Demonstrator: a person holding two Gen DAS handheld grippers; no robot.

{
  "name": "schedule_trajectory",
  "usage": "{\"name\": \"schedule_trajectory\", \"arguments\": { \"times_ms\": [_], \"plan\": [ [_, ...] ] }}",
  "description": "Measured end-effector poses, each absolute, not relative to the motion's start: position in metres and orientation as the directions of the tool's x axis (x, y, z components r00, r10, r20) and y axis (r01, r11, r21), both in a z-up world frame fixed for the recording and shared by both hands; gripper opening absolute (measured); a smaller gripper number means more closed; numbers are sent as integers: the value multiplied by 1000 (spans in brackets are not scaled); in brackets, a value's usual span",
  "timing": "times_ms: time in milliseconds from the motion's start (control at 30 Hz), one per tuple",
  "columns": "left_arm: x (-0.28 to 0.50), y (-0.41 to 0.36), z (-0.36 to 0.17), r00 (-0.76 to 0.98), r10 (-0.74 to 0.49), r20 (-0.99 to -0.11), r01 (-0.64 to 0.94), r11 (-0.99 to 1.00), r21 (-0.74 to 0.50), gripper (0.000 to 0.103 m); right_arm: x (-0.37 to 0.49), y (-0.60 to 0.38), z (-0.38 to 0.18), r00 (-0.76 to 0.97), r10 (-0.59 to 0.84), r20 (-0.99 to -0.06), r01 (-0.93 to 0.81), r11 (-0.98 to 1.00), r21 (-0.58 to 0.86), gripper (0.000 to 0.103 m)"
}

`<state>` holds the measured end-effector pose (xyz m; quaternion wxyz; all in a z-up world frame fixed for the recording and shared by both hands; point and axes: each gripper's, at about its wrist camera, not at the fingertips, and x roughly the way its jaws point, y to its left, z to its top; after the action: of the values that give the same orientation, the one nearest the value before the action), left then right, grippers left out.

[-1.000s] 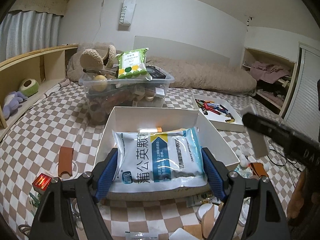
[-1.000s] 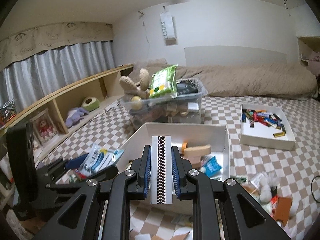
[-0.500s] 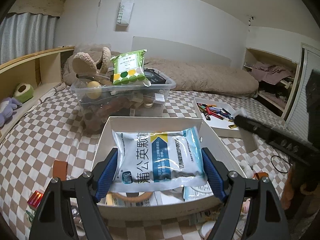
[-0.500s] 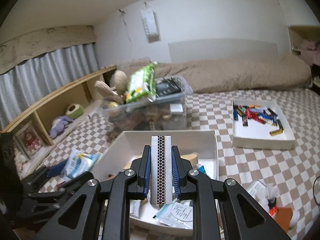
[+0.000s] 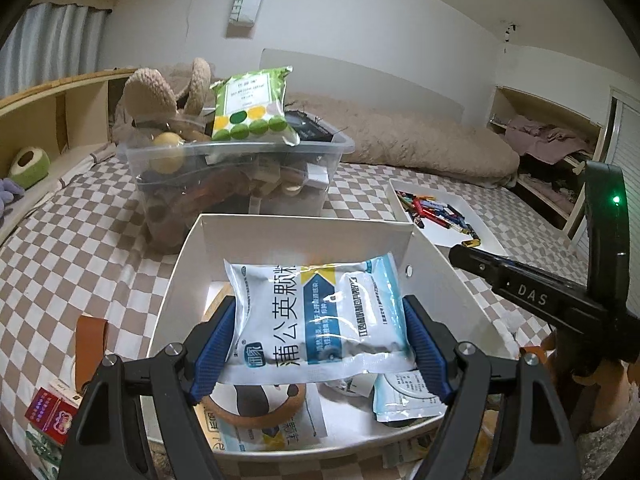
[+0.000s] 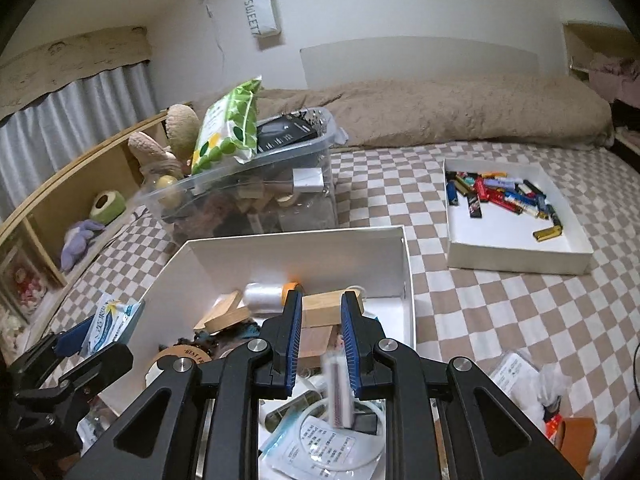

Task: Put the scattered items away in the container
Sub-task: 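Open right tool to drop the matchbox while left tool releases the packets into the box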

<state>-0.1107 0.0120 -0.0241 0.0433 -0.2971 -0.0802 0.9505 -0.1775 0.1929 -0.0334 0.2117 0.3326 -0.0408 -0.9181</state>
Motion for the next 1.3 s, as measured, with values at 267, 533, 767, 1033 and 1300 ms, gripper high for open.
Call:
{"name": "schedule_trajectory", "arguments": {
  "times_ms": [267,533,767,1033,1300],
  "plan": [
    [-124,15,-43,-789,156,-594,-47,-980,-195,80,-179,202,-45,-673,-429,-602,342,-903,260,20],
    [-125,34,-61,-752,197,-629,-90,-976,-199,102,-167,201,-28,-672,-485,-559,386,-874,295,20],
    [-123,33,-65,-746,187,-638,-76,-977,-198,102,-162,197,-25,-667,-501,-551,405,-865,296,20],
    [-121,26,-61,-750,184,-635,-63,-976,-207,102,-161,194,-31,-656,-503,-563,412,-863,292,20],
    [-118,20,-53,-763,145,-630,-41,-983,-177,102,-158,191,-37,-648,-499,-576,416,-865,281,20]
  ]
}}
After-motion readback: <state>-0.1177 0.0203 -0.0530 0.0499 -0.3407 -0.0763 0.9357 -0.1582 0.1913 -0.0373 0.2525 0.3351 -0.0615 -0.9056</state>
